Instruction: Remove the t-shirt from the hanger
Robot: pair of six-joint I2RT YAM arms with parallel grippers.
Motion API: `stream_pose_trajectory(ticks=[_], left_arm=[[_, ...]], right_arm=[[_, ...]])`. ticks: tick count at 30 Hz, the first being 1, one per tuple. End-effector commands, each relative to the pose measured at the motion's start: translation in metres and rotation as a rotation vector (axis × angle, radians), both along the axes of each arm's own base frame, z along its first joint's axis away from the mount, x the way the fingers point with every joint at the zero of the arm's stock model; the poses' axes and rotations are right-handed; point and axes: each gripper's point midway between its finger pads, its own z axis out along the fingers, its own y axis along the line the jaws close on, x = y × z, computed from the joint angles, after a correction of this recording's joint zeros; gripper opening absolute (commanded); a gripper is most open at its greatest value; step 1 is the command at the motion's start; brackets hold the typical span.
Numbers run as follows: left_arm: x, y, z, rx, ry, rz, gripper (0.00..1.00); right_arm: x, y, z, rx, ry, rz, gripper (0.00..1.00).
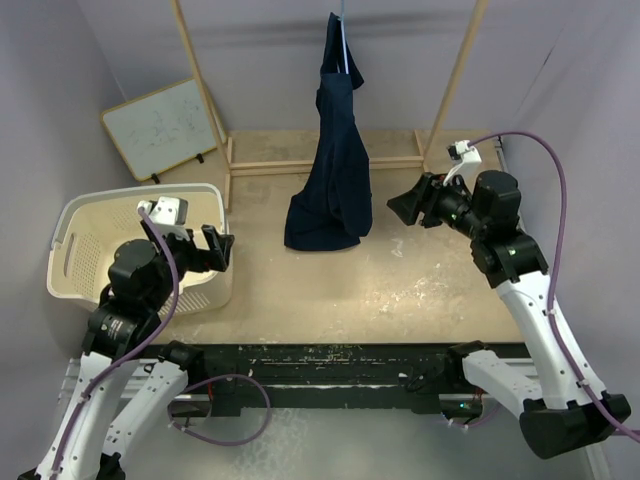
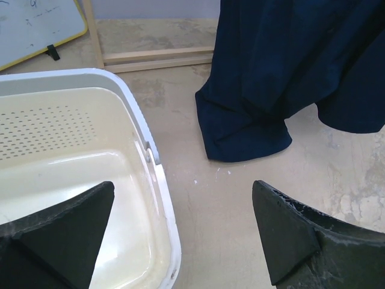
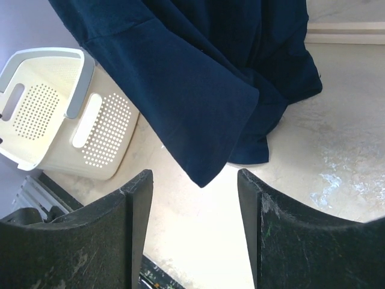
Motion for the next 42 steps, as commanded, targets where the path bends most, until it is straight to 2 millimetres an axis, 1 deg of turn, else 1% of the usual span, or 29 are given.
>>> stream_pose_trajectory(ticks=[1, 7, 10, 11, 12, 13, 14, 17, 18, 19, 20, 21, 22, 23, 24, 26, 27, 28, 30, 31, 33, 34, 36, 37, 38, 40, 42], left_arm=[[0.003, 0.000, 0.009, -0.012, -0.039, 0.008, 0.99], [0.001, 0.007, 0.009, -0.012, -0.042, 0.045, 0.99], [0.001, 0.008, 0.009, -0.013, -0.042, 0.049, 0.99], [0.001, 0.008, 0.008, -0.013, -0.042, 0.051, 0.99], [0.002, 0.008, 0.008, -0.013, -0.041, 0.054, 0.99], [0.002, 0.009, 0.008, -0.012, -0.039, 0.056, 0.99], [0.002, 0.009, 0.008, -0.012, -0.040, 0.058, 0.99], [0.000, 0.012, 0.010, -0.014, -0.043, 0.069, 0.99], [-0.001, 0.013, 0.011, -0.017, -0.049, 0.073, 0.99], [-0.002, 0.014, 0.011, -0.018, -0.053, 0.076, 0.99], [-0.003, 0.015, 0.012, -0.018, -0.056, 0.081, 0.99], [-0.003, 0.015, 0.012, -0.020, -0.059, 0.084, 0.99], [-0.004, 0.016, 0.013, -0.022, -0.064, 0.086, 0.99], [-0.004, 0.016, 0.013, -0.023, -0.065, 0.085, 0.99], [-0.004, 0.016, 0.014, -0.023, -0.065, 0.083, 0.99], [-0.004, 0.014, 0.013, -0.023, -0.062, 0.077, 0.99], [-0.004, 0.014, 0.012, -0.023, -0.059, 0.075, 0.99], [-0.004, 0.013, 0.012, -0.022, -0.057, 0.072, 0.99], [-0.004, 0.013, 0.012, -0.022, -0.056, 0.069, 0.99], [-0.004, 0.013, 0.012, -0.022, -0.056, 0.070, 0.99], [-0.004, 0.013, 0.012, -0.022, -0.056, 0.072, 0.99], [-0.004, 0.014, 0.012, -0.022, -0.056, 0.074, 0.99], [-0.004, 0.014, 0.012, -0.021, -0.058, 0.077, 0.99], [-0.004, 0.015, 0.012, -0.021, -0.058, 0.079, 0.99], [-0.004, 0.015, 0.011, -0.021, -0.056, 0.079, 0.99], [-0.005, 0.016, 0.012, -0.021, -0.058, 0.083, 0.99], [-0.005, 0.017, 0.012, -0.020, -0.059, 0.087, 0.99]], right_arm=[[-0.004, 0.001, 0.022, 0.026, -0.076, 0.007, 0.61], [-0.007, -0.001, 0.008, 0.015, -0.044, -0.002, 0.61], [-0.010, 0.001, 0.006, 0.016, -0.044, 0.014, 0.60], [-0.010, 0.002, 0.008, 0.014, -0.050, 0.022, 0.53], [-0.009, 0.003, 0.012, 0.011, -0.058, 0.029, 0.32], [-0.006, 0.003, 0.017, 0.005, -0.063, 0.032, 0.07], [-0.003, 0.003, 0.021, -0.009, -0.065, 0.031, 0.00], [0.012, 0.006, 0.050, -0.042, -0.115, 0.014, 0.00], [0.023, 0.005, 0.066, -0.055, -0.130, -0.013, 0.05], [0.030, 0.004, 0.075, -0.070, -0.126, -0.035, 0.28], [0.040, 0.004, 0.085, -0.078, -0.129, -0.055, 0.42], [0.050, 0.004, 0.095, -0.080, -0.137, -0.070, 0.44], [0.059, 0.005, 0.106, -0.080, -0.151, -0.078, 0.28], [0.069, 0.007, 0.117, -0.080, -0.166, -0.090, 0.02], [0.079, 0.008, 0.129, -0.079, -0.185, -0.104, 0.00], [0.101, 0.012, 0.148, -0.084, -0.208, -0.129, 0.01], [0.111, 0.013, 0.158, -0.085, -0.220, -0.147, 0.22], [0.122, 0.016, 0.170, -0.084, -0.237, -0.157, 0.36], [0.139, 0.024, 0.190, -0.069, -0.276, -0.159, 0.50], [0.145, 0.030, 0.200, -0.057, -0.297, -0.152, 0.52], [0.159, 0.045, 0.212, -0.040, -0.323, -0.135, 0.56], [0.168, 0.054, 0.209, -0.039, -0.325, -0.130, 0.58], [0.174, 0.070, 0.212, -0.041, -0.355, -0.137, 0.60], [0.173, 0.082, 0.209, -0.054, -0.362, -0.134, 0.61], [0.175, 0.088, 0.205, -0.066, -0.366, -0.141, 0.61], [0.177, 0.096, 0.200, -0.074, -0.373, -0.145, 0.60], [0.176, 0.101, 0.199, -0.069, -0.383, -0.141, 0.60]])
